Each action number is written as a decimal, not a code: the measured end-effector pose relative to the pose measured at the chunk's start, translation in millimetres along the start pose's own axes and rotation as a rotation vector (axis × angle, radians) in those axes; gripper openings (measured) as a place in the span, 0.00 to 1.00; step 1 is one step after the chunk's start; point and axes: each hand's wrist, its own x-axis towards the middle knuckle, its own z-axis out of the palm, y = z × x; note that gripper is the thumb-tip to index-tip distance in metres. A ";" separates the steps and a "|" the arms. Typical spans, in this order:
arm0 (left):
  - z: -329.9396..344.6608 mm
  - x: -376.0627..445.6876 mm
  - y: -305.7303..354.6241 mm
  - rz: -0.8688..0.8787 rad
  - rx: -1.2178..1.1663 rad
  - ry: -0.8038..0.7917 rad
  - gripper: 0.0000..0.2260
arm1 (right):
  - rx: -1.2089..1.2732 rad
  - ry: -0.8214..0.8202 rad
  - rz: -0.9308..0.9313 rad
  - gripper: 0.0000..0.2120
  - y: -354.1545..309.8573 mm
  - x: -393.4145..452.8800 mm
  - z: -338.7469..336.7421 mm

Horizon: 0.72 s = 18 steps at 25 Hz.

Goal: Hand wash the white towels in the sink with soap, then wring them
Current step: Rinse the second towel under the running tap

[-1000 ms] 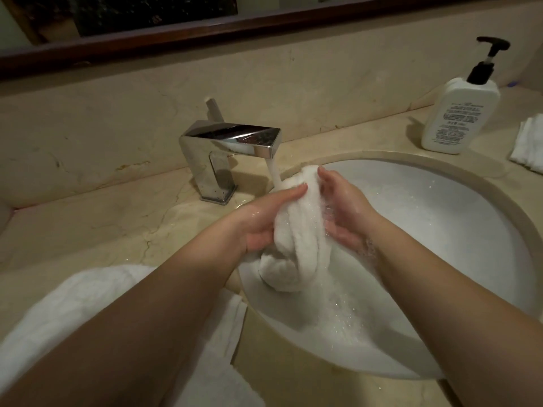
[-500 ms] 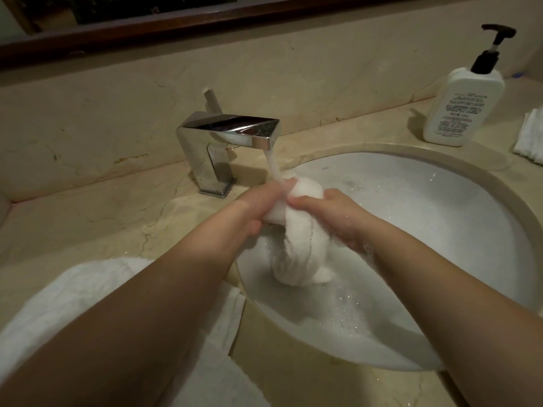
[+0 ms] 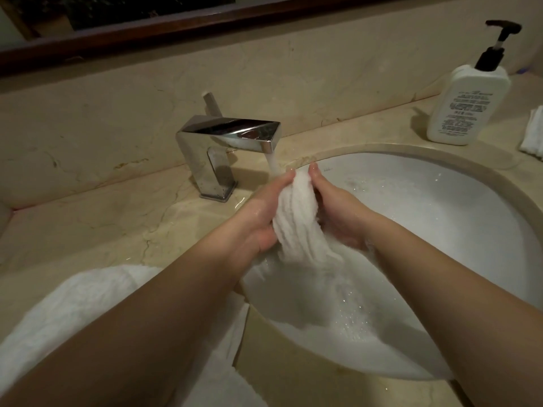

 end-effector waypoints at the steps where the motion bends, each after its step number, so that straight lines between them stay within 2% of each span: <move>1: -1.5 3.3 1.8 0.046 -0.069 0.032 0.17 | 0.028 -0.033 0.007 0.35 2.9 -0.6 0.0; 3: -3.5 8.7 5.9 0.120 -0.169 0.067 0.15 | -0.022 -0.089 0.011 0.36 6.4 -3.2 -0.8; 5: -2.2 11.4 5.9 0.129 -0.102 0.116 0.12 | -0.149 -0.078 0.023 0.36 5.8 -6.1 -2.6; 7: -1.2 9.8 1.2 0.116 0.026 0.176 0.12 | -0.255 0.010 0.021 0.31 1.6 -10.0 -2.8; 9: -3.5 11.1 -1.5 0.115 0.127 0.206 0.15 | -0.252 0.107 -0.036 0.25 -4.6 -14.1 -0.2; 12: -0.7 13.6 -2.3 0.070 0.155 0.161 0.25 | -0.144 0.180 -0.126 0.24 -9.8 -14.2 3.6; 15: 12.2 10.5 -5.4 0.001 0.057 0.059 0.36 | -0.041 0.182 -0.107 0.30 -10.1 -8.7 8.5; 18: 7.4 7.4 -5.4 0.017 0.059 -0.017 0.28 | -0.211 0.144 -0.116 0.32 -12.0 -12.1 3.4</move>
